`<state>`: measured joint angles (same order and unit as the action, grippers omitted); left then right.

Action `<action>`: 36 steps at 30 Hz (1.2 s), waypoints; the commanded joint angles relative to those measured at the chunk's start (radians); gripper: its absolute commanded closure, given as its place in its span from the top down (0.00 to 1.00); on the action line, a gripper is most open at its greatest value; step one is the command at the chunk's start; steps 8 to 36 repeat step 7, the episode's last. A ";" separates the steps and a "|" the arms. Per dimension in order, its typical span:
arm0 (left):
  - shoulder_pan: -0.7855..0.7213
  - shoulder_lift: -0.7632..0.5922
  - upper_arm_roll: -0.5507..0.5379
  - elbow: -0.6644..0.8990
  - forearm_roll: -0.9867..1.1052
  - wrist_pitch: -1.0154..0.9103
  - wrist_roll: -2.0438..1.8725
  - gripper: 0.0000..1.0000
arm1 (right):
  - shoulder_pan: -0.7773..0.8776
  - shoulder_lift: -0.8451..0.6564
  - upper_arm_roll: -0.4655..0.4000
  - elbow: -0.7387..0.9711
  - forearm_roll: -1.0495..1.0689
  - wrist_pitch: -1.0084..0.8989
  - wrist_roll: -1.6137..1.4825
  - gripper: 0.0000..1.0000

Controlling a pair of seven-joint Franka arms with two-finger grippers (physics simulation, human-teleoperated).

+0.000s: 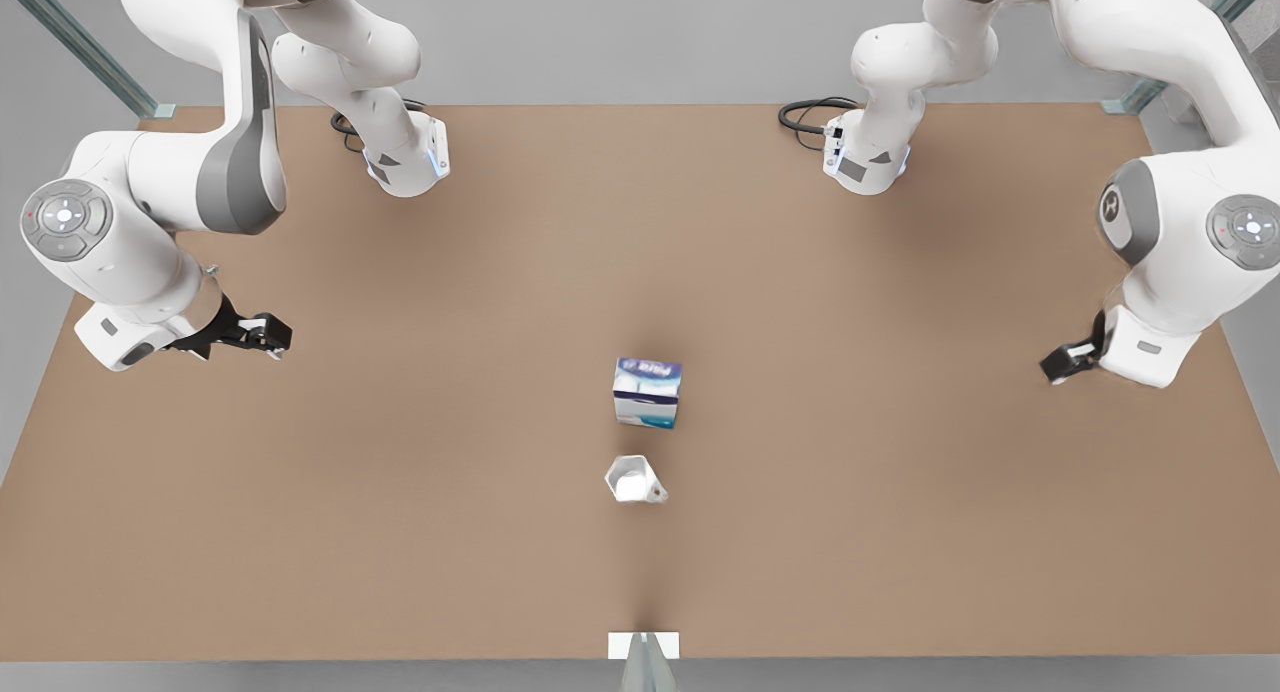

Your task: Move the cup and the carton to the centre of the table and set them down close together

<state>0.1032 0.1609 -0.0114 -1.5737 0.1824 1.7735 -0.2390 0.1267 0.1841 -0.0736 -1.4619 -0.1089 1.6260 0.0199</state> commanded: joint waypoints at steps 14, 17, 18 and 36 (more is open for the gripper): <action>0.012 0.020 -0.098 0.070 -0.021 -0.158 0.064 1.00 | 0.001 0.000 0.000 -0.002 0.000 0.000 0.000 1.00; 0.012 0.020 -0.098 0.070 -0.021 -0.158 0.064 1.00 | 0.001 0.000 0.000 -0.002 0.000 0.000 0.000 1.00; 0.012 0.020 -0.098 0.070 -0.021 -0.158 0.064 1.00 | 0.001 0.000 0.000 -0.002 0.000 0.000 0.000 1.00; 0.012 0.020 -0.098 0.070 -0.021 -0.158 0.064 1.00 | 0.001 0.000 0.000 -0.002 0.000 0.000 0.000 1.00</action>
